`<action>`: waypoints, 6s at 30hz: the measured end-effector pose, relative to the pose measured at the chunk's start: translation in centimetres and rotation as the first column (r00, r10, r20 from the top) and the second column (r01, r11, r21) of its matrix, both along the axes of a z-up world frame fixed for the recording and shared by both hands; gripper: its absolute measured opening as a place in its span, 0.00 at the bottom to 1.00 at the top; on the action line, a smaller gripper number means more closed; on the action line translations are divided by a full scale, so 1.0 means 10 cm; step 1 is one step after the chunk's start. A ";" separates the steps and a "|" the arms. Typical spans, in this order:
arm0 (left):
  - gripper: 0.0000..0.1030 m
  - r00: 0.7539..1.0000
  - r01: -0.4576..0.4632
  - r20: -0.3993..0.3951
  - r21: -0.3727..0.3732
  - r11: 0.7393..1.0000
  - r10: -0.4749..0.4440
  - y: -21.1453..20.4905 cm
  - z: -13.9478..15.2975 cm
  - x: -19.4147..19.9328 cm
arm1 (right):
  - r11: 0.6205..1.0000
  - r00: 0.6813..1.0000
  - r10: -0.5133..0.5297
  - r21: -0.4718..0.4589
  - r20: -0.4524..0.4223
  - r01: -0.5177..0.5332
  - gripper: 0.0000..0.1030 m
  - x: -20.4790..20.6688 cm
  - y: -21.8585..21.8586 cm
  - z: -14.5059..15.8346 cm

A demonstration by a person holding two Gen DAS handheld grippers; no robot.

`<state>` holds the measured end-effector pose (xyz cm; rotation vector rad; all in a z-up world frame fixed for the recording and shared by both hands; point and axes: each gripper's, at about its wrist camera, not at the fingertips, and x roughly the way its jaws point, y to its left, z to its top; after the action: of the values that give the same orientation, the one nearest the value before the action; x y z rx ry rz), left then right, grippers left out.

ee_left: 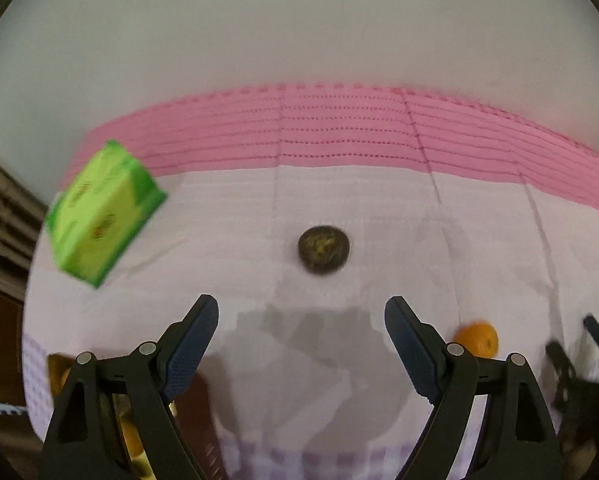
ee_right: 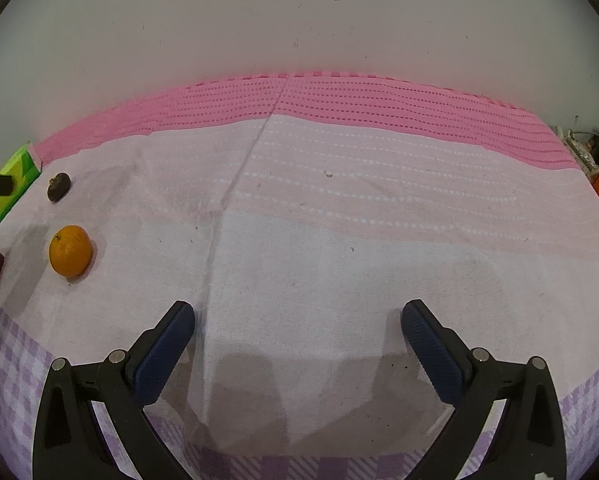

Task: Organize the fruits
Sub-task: 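Move the left gripper to the loose mangosteen on the cloth and grasp it, then carry the mangosteen in the left gripper toward the tin while the right gripper grasps the loose orange, then lower the mangosteen into the tin and open the left gripper, then carry the orange in the right gripper over the tin and lower it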

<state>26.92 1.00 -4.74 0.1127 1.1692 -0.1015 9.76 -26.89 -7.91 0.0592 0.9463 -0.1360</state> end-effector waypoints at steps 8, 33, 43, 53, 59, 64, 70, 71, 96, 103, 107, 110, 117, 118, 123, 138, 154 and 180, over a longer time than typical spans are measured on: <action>0.80 0.998 -0.041 -0.038 -0.008 0.999 0.041 -0.10 -0.36 0.40 | 1.000 1.000 0.000 0.023 0.011 0.000 1.00 -0.02 -0.03 0.01; 0.38 0.983 0.062 0.169 0.040 0.997 -0.068 -0.50 0.38 -0.94 | 0.998 0.998 0.016 0.061 0.067 -0.020 1.00 -0.11 -0.03 0.08; 0.38 0.984 0.023 0.178 -0.024 0.999 -0.018 -0.22 0.51 -1.34 | 0.964 0.965 0.231 0.107 0.121 -0.244 1.00 -0.19 0.53 0.21; 0.38 0.975 -0.090 0.196 -0.070 0.993 0.102 0.41 0.71 -1.72 | 0.904 0.902 0.412 0.064 0.129 -0.422 1.00 0.13 1.15 0.30; 0.38 0.963 -0.170 0.197 -0.080 0.982 0.183 0.84 0.80 -1.92 | 0.892 0.892 0.449 0.043 0.043 -0.451 0.59 0.44 1.33 0.08; 0.38 0.945 -0.265 0.170 -0.091 0.960 0.278 1.27 0.75 -2.09 | 0.903 0.907 0.421 0.081 0.022 -0.422 0.33 0.42 1.29 0.08; 0.38 0.924 -0.349 0.142 -0.073 0.934 0.356 1.66 0.58 -2.23 | 0.900 0.902 0.425 0.074 0.077 -0.431 0.33 0.03 1.37 0.13; 0.38 0.922 -0.354 0.139 -0.074 0.932 0.361 1.69 0.56 -2.25 | 0.899 0.902 0.425 0.076 0.079 -0.431 0.33 -0.01 1.38 0.12; 0.38 0.952 -0.291 0.086 -0.047 0.956 0.294 1.59 -0.03 -2.09 | 0.913 0.914 0.403 0.043 0.053 -0.405 0.34 -0.21 1.38 0.01; 0.38 0.957 -0.269 0.113 -0.015 0.963 0.269 1.54 -0.04 -2.06 | 0.913 0.913 0.405 0.027 0.048 -0.406 0.34 -0.20 1.41 0.01; 0.38 0.959 -0.256 0.122 -0.005 0.967 0.254 1.52 -0.06 -2.05 | 0.913 0.913 0.406 0.025 0.048 -0.407 0.34 -0.20 1.41 0.01; 0.38 0.961 -0.249 0.122 -0.001 0.968 0.247 1.50 -0.09 -2.03 | 0.913 0.912 0.407 0.025 0.047 -0.408 0.34 -0.20 1.41 0.01; 0.38 0.966 -0.232 0.121 0.013 0.973 0.229 1.47 -0.14 -2.01 | 0.913 0.912 0.407 0.024 0.048 -0.408 0.34 -0.20 1.41 0.01; 0.38 0.967 -0.229 0.118 0.014 0.973 0.226 1.47 -0.15 -2.00 | 0.913 0.912 0.407 0.024 0.048 -0.408 0.34 -0.20 1.41 0.01; 0.38 0.970 -0.220 0.111 0.025 0.975 0.216 1.44 -0.19 -1.98 | 0.913 0.912 0.407 0.024 0.048 -0.408 0.34 -0.20 1.41 0.01; 0.38 0.974 -0.205 0.105 0.051 0.977 0.199 1.42 -0.23 -1.98 | 0.913 0.912 0.407 0.024 0.048 -0.408 0.35 -0.20 1.41 0.01; 0.42 0.974 -0.208 0.108 0.063 0.976 0.200 1.43 -0.22 -1.98 | 0.913 0.912 0.407 0.019 0.048 -0.409 0.35 -0.20 1.42 0.00; 0.70 0.954 -0.251 0.185 0.055 0.967 0.237 1.52 0.11 -2.16 | 0.894 0.894 0.448 0.028 0.006 -0.448 0.34 -0.39 1.67 0.05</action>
<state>5.29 16.23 -3.65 0.0439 1.0008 0.1701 5.89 -10.15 -7.41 -0.1342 0.9395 0.3064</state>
